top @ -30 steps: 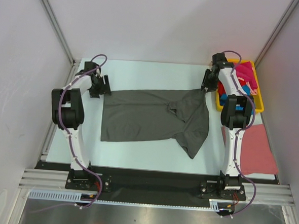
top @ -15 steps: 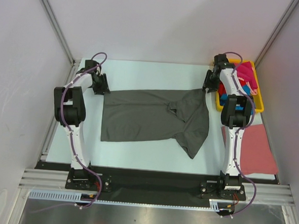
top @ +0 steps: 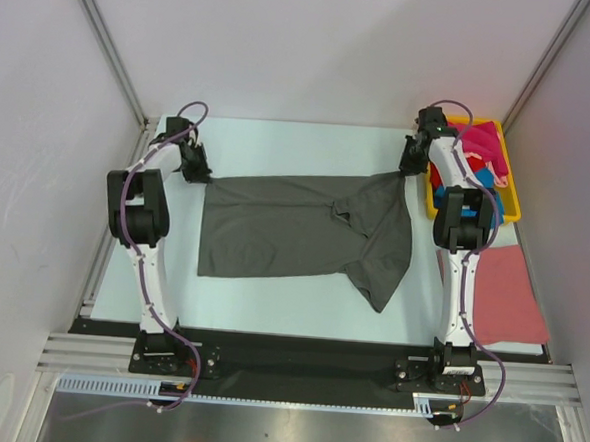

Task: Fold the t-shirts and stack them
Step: Fold the tshirt

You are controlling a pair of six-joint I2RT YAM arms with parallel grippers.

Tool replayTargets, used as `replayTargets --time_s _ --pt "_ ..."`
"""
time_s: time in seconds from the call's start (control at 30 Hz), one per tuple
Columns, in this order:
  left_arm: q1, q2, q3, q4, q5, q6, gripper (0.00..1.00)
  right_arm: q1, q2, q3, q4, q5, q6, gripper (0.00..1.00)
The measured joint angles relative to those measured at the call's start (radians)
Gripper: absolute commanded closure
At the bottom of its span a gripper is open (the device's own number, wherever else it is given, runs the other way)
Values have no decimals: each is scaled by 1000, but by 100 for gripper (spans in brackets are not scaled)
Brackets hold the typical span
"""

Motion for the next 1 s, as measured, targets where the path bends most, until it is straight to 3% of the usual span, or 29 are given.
replayTargets --time_s 0.2,0.33,0.37,0.4,0.43,0.47,0.53,0.57,0.67,0.8,1.0 --pt "35 38 62 -6 -10 8 100 14 38 43 48 -4 5 100" --pt "49 58 93 -3 -8 7 100 26 60 51 58 -7 28 79" --pt "49 61 96 -2 -9 7 91 27 60 55 57 -8 31 70" --pt "49 61 98 -3 -13 6 73 29 60 63 50 -8 43 66" --pt "48 61 99 -3 -19 9 49 30 62 75 39 -8 51 62" --pt "48 61 99 -1 -27 6 46 31 62 87 27 -5 58 57" --pt "48 42 94 9 -72 -3 32 32 59 105 -10 7 71 55" --pt "49 24 72 15 -101 -4 29 33 51 103 -34 18 77 53" --pt "51 -61 -35 9 -175 -13 27 33 -30 -6 -85 58 89 51" --pt "51 -260 -236 -5 -223 -29 28 35 -257 -293 -135 85 94 50" --pt "51 -729 -618 15 -221 -96 34 99 -737 -751 -80 28 85 50"
